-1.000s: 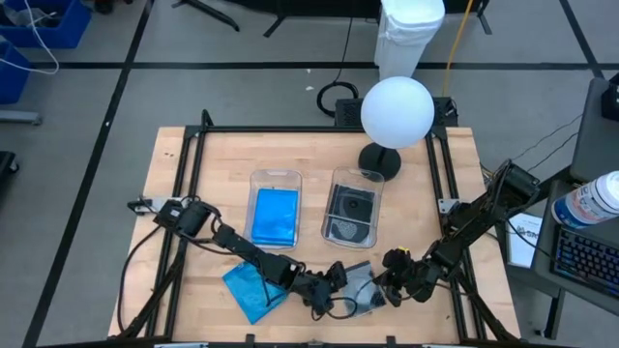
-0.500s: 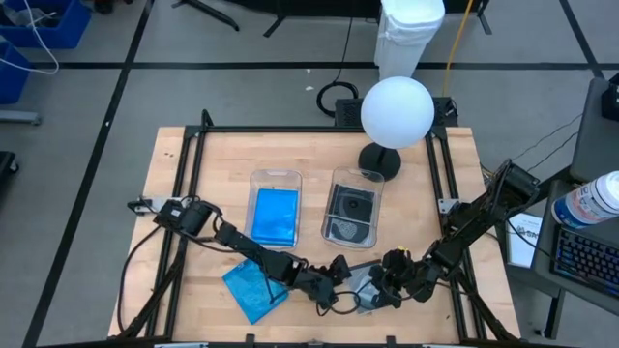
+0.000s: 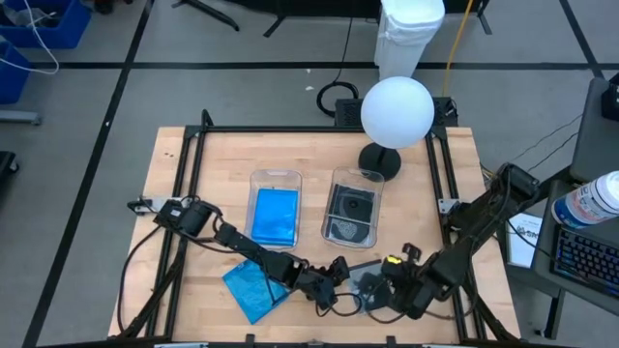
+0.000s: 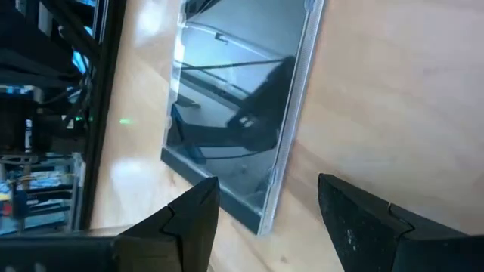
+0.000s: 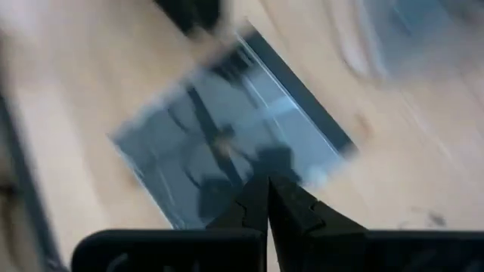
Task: Pick & place jewel cases by type
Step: Put the black CD case into the right transparent bin
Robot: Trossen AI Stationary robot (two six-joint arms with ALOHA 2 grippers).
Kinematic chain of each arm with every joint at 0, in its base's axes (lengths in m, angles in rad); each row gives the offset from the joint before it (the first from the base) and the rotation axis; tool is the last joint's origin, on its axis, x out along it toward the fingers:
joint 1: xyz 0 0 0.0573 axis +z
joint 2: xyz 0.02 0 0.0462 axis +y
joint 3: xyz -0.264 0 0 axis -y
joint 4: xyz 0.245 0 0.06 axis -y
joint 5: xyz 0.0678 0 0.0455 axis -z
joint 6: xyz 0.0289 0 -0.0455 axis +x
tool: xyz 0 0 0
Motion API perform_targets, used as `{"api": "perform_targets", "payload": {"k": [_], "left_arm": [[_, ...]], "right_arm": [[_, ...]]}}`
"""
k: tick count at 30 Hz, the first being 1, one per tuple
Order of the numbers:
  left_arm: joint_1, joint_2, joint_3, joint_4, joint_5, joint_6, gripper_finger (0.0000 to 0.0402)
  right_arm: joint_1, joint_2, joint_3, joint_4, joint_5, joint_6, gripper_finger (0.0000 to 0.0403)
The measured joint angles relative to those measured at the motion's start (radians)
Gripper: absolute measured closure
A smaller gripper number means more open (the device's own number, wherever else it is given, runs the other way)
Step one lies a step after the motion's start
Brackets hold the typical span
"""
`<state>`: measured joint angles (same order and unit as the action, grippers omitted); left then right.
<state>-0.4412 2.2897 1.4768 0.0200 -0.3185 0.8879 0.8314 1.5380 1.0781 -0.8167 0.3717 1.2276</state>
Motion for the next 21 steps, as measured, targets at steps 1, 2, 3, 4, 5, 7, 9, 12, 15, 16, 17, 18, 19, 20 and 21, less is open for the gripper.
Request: {"api": "perform_targets", "payload": {"k": [1,2,3,4,5,7,9,12,15,16,17,18,19,20,21], "left_arm": [[0.0,0.0,0.002,0.0,0.009,-0.006,0.0174],[0.0,0.0,0.004,0.003,0.024,-0.01,0.0174],[-0.001,0.0,0.004,0.005,0.052,-0.013,0.0174],[-0.001,0.0,0.004,0.005,0.082,-0.014,0.0174],[0.002,0.0,0.004,0.007,0.114,-0.012,0.0174],[0.004,0.0,0.004,0.008,0.155,0.003,0.0174],[0.004,0.0,0.004,0.009,0.165,0.019,0.0174],[0.011,0.0,0.004,0.008,0.175,0.019,0.0174],[0.018,0.0,0.004,0.009,0.21,0.02,0.0174],[0.02,0.001,0.004,0.01,0.219,0.02,0.0174],[0.022,0.001,0.004,0.012,0.222,0.021,0.0174],[0.022,0.001,0.004,0.012,0.225,0.02,0.0174],[0.022,0.001,0.004,0.012,0.225,0.02,0.0174],[0.022,0.001,0.004,0.012,0.225,0.019,0.0174],[0.022,0.001,0.004,0.012,0.225,0.018,0.0174]], "right_arm": [[0.0,0.011,0.014,-0.053,-0.025,0.029,0.0403],[-0.001,0.021,0.017,-0.087,-0.053,0.058,0.0403],[-0.007,0.034,0.015,-0.106,-0.088,0.087,0.0403],[-0.012,0.047,0.007,-0.117,-0.122,0.11,0.0403],[-0.015,0.061,-0.003,-0.121,-0.154,0.134,0.0403],[-0.021,0.091,-0.024,-0.123,-0.194,0.16,0.0403],[-0.026,0.117,-0.042,-0.117,-0.226,0.175,0.0403],[-0.032,0.149,-0.06,-0.078,-0.28,0.175,0.0403],[-0.036,0.165,-0.082,0.019,-0.298,0.163,0.0403],[-0.038,0.167,-0.091,0.046,-0.299,0.156,0.0403],[-0.038,0.167,-0.101,0.071,-0.3,0.15,0.0403],[-0.038,0.172,-0.11,0.091,-0.3,0.147,0.0403],[-0.038,0.175,-0.115,0.103,-0.298,0.147,0.0403],[-0.038,0.181,-0.115,0.108,-0.296,0.148,0.0403],[-0.038,0.186,-0.115,0.112,-0.295,0.149,0.0403]]}}
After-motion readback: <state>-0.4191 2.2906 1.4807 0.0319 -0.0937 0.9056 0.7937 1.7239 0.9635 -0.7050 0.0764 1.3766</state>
